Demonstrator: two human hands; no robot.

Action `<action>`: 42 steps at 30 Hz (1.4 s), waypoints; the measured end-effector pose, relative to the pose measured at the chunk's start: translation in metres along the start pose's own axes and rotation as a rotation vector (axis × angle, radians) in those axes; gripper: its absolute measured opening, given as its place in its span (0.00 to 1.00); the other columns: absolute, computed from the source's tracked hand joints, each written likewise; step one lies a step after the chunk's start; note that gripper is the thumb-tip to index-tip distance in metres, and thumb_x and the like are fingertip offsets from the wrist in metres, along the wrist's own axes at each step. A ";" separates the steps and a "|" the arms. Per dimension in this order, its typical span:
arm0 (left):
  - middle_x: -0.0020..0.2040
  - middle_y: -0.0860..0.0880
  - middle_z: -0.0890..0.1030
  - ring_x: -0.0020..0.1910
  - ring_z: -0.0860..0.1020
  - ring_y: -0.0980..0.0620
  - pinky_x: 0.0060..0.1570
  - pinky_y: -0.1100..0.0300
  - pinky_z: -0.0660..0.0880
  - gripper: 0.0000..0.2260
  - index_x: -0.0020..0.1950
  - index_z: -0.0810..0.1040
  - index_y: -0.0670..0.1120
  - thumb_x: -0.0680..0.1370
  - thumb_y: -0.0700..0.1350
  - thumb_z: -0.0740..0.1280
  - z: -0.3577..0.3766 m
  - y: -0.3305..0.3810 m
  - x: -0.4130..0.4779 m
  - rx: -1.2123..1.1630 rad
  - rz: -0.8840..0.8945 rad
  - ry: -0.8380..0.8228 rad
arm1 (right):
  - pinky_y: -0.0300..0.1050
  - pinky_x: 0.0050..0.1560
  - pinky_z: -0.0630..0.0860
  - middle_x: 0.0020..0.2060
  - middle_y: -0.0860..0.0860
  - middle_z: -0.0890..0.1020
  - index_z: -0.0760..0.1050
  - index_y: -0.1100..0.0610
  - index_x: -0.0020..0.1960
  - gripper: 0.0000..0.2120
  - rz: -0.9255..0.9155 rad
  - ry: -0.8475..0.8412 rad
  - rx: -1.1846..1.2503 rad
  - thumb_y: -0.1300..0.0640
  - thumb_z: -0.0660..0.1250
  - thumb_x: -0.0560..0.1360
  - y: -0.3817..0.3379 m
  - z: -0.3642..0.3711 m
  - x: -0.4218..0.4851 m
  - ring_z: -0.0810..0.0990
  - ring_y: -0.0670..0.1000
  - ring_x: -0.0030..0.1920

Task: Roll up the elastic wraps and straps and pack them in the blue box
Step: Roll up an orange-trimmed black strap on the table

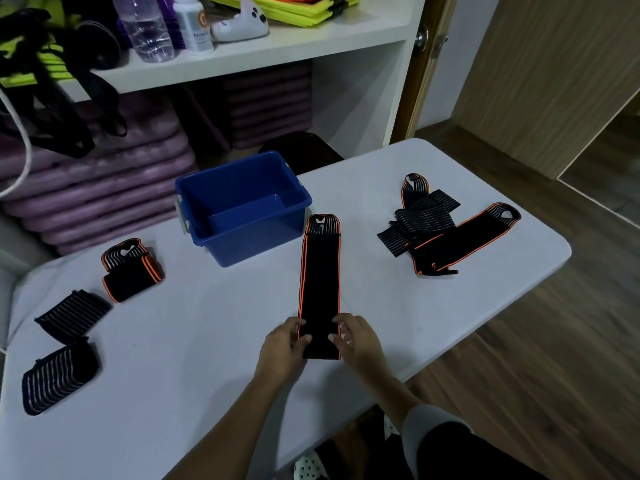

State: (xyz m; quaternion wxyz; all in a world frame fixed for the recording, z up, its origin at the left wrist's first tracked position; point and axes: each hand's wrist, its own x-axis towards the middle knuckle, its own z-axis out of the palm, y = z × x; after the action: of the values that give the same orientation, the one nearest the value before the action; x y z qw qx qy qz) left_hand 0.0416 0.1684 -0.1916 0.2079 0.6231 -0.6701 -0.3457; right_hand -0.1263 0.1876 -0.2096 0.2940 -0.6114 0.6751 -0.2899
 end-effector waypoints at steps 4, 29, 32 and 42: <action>0.48 0.51 0.74 0.50 0.73 0.54 0.48 0.67 0.69 0.07 0.53 0.80 0.48 0.76 0.44 0.67 0.007 -0.001 0.001 0.102 0.127 0.095 | 0.37 0.46 0.69 0.41 0.53 0.79 0.81 0.57 0.43 0.10 -0.260 0.123 -0.116 0.54 0.62 0.72 0.008 0.006 0.002 0.71 0.47 0.44; 0.50 0.49 0.77 0.52 0.74 0.50 0.50 0.61 0.73 0.09 0.55 0.80 0.49 0.76 0.46 0.66 -0.003 -0.003 0.029 0.195 0.170 0.114 | 0.41 0.49 0.71 0.47 0.54 0.78 0.78 0.57 0.51 0.12 -0.123 0.043 -0.052 0.52 0.69 0.70 0.000 0.004 0.039 0.74 0.51 0.47; 0.50 0.51 0.81 0.51 0.76 0.50 0.52 0.68 0.68 0.11 0.52 0.82 0.47 0.74 0.47 0.65 -0.005 -0.010 0.025 0.193 0.300 0.063 | 0.39 0.49 0.70 0.43 0.51 0.81 0.81 0.55 0.47 0.11 -0.309 0.026 -0.071 0.50 0.64 0.72 0.004 0.000 0.035 0.76 0.52 0.46; 0.54 0.52 0.75 0.58 0.70 0.54 0.53 0.71 0.64 0.23 0.63 0.76 0.50 0.69 0.49 0.73 -0.016 -0.014 0.038 0.220 0.292 -0.147 | 0.39 0.49 0.72 0.50 0.56 0.77 0.77 0.60 0.60 0.22 -0.400 -0.181 -0.119 0.58 0.72 0.66 0.014 -0.011 0.038 0.77 0.55 0.50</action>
State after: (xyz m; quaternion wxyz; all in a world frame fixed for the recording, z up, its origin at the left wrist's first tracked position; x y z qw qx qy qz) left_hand 0.0571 0.1282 -0.1969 0.1369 0.5114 -0.8004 -0.2813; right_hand -0.1469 0.1517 -0.2146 0.2533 -0.7729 0.5272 -0.2461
